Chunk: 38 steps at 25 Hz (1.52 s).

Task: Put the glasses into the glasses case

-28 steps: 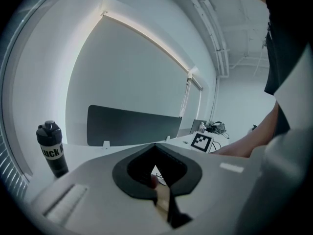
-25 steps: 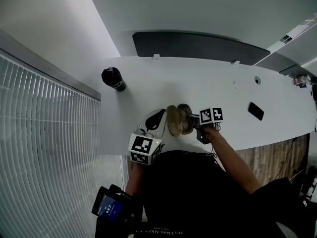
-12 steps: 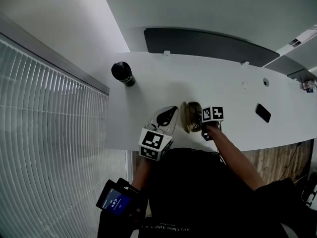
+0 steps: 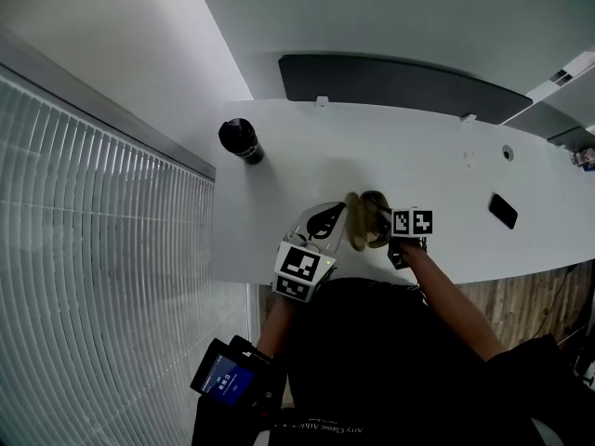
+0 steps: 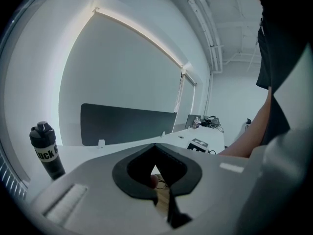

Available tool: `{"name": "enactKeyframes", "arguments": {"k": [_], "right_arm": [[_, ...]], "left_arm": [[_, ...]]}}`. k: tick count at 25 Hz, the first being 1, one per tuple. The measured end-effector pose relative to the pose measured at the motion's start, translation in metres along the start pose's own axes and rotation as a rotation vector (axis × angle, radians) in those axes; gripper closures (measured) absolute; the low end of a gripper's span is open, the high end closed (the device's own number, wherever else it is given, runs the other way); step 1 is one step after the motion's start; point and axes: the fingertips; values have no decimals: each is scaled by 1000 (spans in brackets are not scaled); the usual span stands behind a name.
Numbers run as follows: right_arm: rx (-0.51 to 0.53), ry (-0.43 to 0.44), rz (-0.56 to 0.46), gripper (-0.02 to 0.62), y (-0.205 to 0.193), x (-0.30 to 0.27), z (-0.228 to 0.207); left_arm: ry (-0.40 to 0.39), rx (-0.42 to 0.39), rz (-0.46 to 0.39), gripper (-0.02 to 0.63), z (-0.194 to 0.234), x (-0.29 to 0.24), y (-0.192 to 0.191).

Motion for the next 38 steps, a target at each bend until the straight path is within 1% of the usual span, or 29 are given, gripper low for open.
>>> {"name": "enactKeyframes", "arguments": {"k": [2,4,6,8,10,13,15,16,18,19,20,22,24,26,27,28,29,31,33,35,38], "right_arm": [[30,23,-52,577,5,8,6],[39,39,-109,544,11,15,10],[54,46,-150,528,17,24,13],[74,71,-191,522,24,34,19],[98,105,-267,522,33,50,29],[149,148,-416,522,51,90,46],[211,168,-524,523,64,127,62],[260,176,-579,523,70,146,71],[389,177,-673,523,79,179,87],[453,169,-698,523,80,187,90],[505,154,-698,523,75,187,87],[551,98,-622,530,52,164,67],[534,50,-547,534,32,141,51],[491,51,-536,534,26,138,48],[477,50,-533,534,28,137,46],[470,39,-522,534,29,134,42],[469,22,-502,534,28,128,37],[483,-3,-452,534,24,113,27],[500,-15,-416,533,24,98,23],[513,-38,-383,534,26,88,19],[518,-111,-318,534,19,72,4]], "left_arm": [[-3,-1,14,598,-2,0,-5],[-9,-2,27,598,-4,-1,-8],[-16,-8,38,598,-7,-3,-8],[-19,-18,44,598,-10,-6,-6],[-20,-30,44,598,-13,-7,-5],[-19,-40,34,598,-15,-7,-4],[-23,-47,30,598,-17,-9,-4],[-26,-52,28,598,-18,-10,-4],[-31,-59,28,598,-22,-13,-2],[-32,-60,30,598,-24,-14,-1],[-32,-61,34,598,-26,-15,-1],[-28,-58,50,598,-27,-16,-8],[-20,-56,68,598,-27,-14,-19],[-10,-49,67,598,-25,-12,-25],[7,-34,66,598,-20,-13,-29],[41,-10,76,598,-11,-15,-38],[87,22,103,598,2,-16,-53],[175,87,189,598,26,-16,-95],[222,150,242,598,43,-15,-125],[234,196,284,598,51,-17,-146],[205,236,368,598,49,-24,-180]]}}
Point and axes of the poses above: the fingertips, and each gripper's own axes: x backward along the fingers, z to its left, y out of its top, and after that the axes turned 3 degrees about x, right-handed
